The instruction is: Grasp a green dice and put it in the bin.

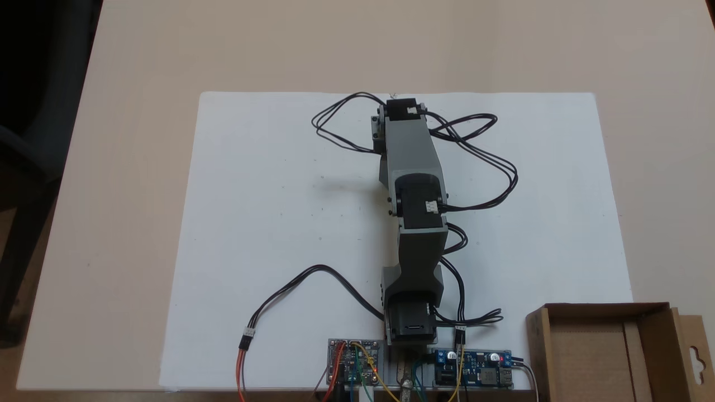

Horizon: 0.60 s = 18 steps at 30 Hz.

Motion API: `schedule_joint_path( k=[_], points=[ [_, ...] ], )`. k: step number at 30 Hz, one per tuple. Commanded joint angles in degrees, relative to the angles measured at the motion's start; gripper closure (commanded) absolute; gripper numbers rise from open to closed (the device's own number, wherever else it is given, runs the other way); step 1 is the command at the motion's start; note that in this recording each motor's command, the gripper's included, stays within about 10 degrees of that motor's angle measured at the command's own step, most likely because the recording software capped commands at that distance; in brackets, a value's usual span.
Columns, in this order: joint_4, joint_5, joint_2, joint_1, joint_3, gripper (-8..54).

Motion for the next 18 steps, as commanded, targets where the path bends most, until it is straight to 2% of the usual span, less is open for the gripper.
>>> schedule_joint_path(
  k=[1, 10, 12, 18],
  points=[
    [8.3, 1.5, 2.8, 0.4, -7.1, 33.8],
    [33.8, 1.5, 2.7, 7.2, -41.4, 33.8],
    [34.2, 0.6, 2.8, 10.9, -49.2, 33.8],
    [33.3, -7.5, 4.0, 25.8, -49.4, 33.8]
  ],
)
